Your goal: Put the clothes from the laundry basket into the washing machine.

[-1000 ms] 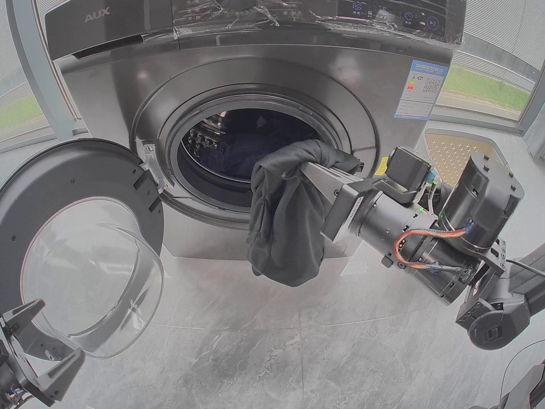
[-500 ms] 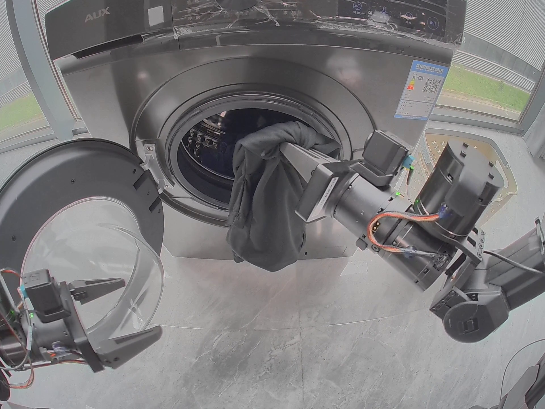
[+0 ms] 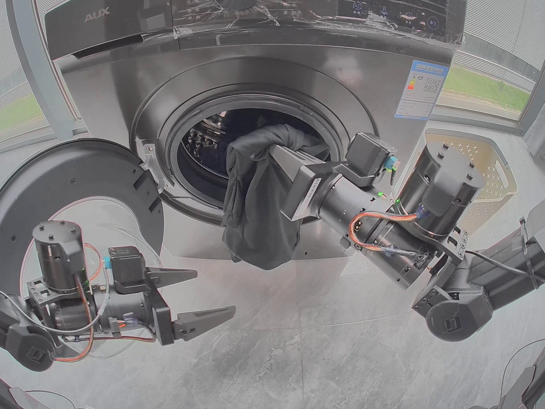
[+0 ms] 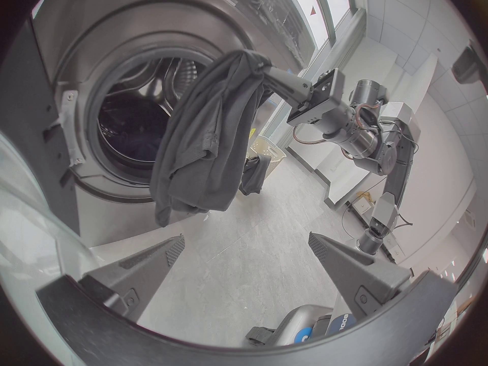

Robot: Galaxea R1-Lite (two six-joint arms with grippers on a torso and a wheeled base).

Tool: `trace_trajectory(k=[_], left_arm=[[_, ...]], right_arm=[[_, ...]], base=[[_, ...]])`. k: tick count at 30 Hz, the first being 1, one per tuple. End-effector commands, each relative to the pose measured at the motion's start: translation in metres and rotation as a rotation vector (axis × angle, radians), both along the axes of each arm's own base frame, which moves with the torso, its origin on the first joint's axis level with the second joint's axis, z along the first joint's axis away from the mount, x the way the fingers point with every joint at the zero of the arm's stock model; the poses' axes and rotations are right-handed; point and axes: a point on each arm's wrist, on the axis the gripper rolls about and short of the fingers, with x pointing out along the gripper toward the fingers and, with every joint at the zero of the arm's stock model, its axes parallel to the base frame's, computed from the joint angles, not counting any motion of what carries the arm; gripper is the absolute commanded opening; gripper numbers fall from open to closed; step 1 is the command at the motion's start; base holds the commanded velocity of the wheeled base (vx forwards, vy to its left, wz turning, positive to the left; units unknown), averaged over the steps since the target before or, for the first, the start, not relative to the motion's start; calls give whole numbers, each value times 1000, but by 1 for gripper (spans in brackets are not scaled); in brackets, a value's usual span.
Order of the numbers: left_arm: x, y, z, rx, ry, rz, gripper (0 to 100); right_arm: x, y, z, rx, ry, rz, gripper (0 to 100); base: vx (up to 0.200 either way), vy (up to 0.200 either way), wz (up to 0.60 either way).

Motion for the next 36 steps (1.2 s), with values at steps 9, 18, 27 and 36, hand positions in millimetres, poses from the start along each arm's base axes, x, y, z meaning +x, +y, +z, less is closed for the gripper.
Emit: trace_trajectory(k=[9,18,27,36], left_arm=[[43,-32,-33,5,76,-26,100],[71,-46,-37,-31,76,20,100],[87,-54,-34,-68,44,25,100],[87,-65,-26,-144,-26,41,100]], right_arm=[[-3,2,0,-2,-3,6,0],[-7,7,0,5,-15,23,0],[-8,7,-1,5,-15,26,0],[-5,8,-6,-6,-6,20,0]], base=[[0,0,0],[0,0,0],[0,0,0],[0,0,0]])
